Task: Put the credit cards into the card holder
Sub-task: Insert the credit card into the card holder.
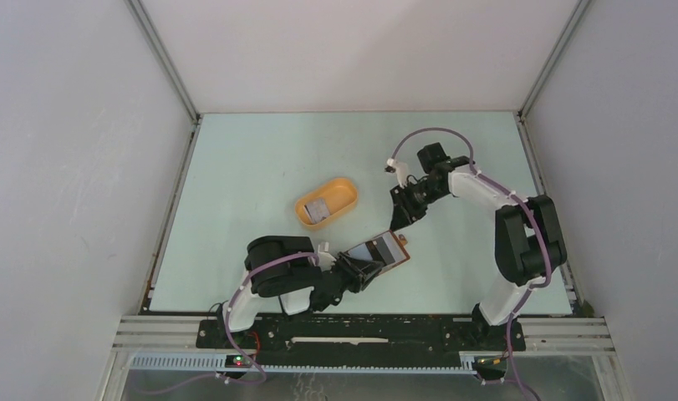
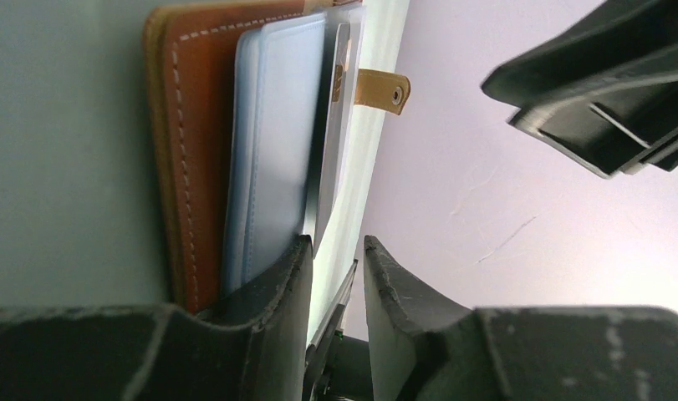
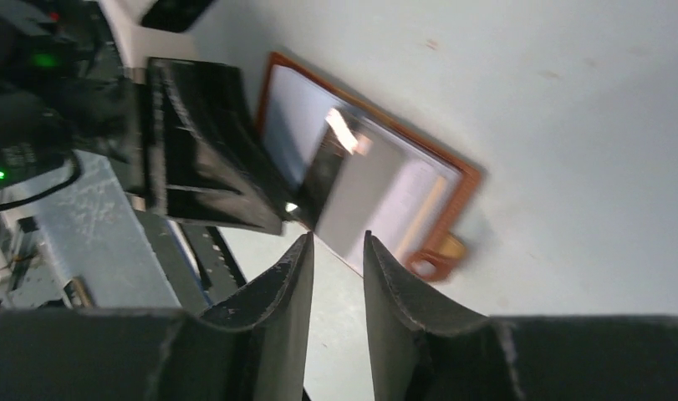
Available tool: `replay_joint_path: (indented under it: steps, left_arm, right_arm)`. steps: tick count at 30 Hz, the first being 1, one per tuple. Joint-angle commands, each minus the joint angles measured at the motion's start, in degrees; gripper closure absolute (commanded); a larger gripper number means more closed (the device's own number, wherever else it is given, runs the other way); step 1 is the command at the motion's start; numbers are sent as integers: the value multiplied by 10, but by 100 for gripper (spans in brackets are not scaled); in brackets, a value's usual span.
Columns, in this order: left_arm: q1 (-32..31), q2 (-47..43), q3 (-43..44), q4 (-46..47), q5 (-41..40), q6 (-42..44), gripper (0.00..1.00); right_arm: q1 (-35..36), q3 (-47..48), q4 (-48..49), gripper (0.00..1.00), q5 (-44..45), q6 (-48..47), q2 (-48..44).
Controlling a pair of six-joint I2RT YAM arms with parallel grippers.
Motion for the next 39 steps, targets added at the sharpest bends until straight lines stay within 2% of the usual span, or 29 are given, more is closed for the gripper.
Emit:
replay_joint_path:
  steps: [1, 3, 6, 9, 18, 23, 32, 39]
  left_arm:
    - [3, 1, -10, 0, 17, 3, 66]
    - [4, 3, -9, 0, 17, 4, 66]
    - [4, 2, -10, 1, 17, 5, 66]
    - [4, 0, -10, 0, 18, 8, 66]
    - [5, 2, -9, 0, 21, 8, 66]
    - [7, 5, -10, 0, 24, 7, 65]
    - [10, 11, -6, 1, 30, 5, 64]
    - [11, 13, -9, 1, 28, 2, 64]
  right_arm:
    - [67, 4, 53, 65, -74, 56, -1]
    - [102, 6, 82, 67, -53, 84, 10]
    - [144, 27, 95, 76, -4, 117, 47]
    - [169, 55, 82, 88, 42, 129, 89]
    - [231, 56, 65, 89, 181, 92, 117]
    - [236, 44, 62, 89, 233, 77, 109]
    - [235, 27, 55, 88, 281, 55, 79]
    - [220, 21, 32, 87, 274, 28, 74]
